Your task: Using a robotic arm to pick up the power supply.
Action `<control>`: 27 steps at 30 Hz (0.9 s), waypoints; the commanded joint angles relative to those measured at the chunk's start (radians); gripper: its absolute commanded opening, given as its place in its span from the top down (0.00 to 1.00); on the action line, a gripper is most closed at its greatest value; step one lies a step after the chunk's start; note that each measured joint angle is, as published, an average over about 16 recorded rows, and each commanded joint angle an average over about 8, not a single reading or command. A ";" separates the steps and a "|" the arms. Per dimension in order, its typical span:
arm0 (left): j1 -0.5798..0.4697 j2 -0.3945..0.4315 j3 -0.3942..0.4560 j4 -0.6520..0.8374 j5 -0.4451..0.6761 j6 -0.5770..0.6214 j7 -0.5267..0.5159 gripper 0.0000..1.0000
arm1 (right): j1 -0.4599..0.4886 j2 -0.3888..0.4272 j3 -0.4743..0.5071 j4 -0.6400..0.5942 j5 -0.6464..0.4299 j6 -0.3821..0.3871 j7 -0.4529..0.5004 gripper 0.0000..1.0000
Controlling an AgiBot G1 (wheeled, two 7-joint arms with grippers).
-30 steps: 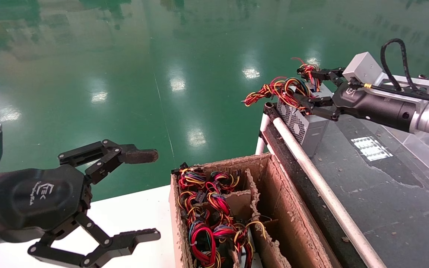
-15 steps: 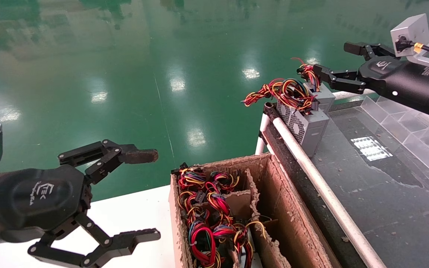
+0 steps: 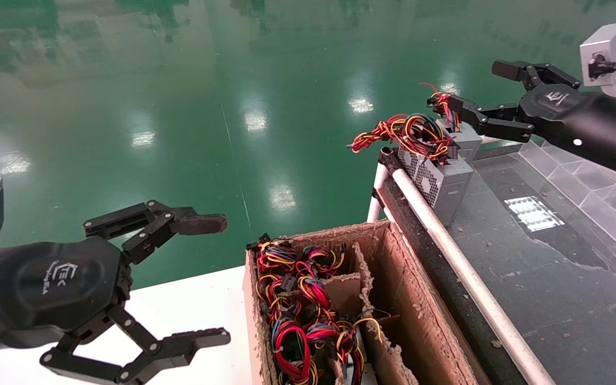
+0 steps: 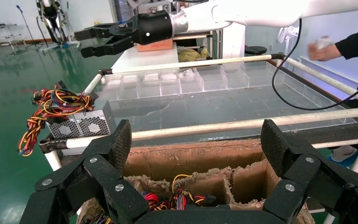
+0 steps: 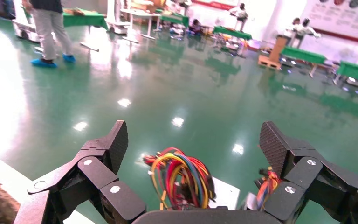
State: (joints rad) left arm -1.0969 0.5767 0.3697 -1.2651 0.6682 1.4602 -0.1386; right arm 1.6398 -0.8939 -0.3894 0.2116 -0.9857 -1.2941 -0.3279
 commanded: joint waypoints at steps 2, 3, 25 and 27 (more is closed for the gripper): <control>0.000 0.000 0.000 0.000 0.000 0.000 0.000 0.00 | -0.035 0.018 0.007 0.067 0.016 -0.013 0.032 0.00; 0.000 0.000 0.000 0.000 0.000 0.000 0.000 0.00 | -0.047 0.024 0.009 0.090 0.021 -0.017 0.043 0.00; 0.000 0.000 0.000 0.000 0.000 0.000 0.000 0.00 | -0.309 0.155 0.060 0.587 0.140 -0.110 0.282 0.00; 0.000 0.000 0.000 0.000 0.000 0.000 0.000 0.00 | -0.333 0.167 0.065 0.633 0.151 -0.119 0.304 0.00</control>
State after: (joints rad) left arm -1.0970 0.5766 0.3699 -1.2651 0.6681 1.4601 -0.1385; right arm 1.3363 -0.7421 -0.3305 0.7875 -0.8487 -1.4023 -0.0511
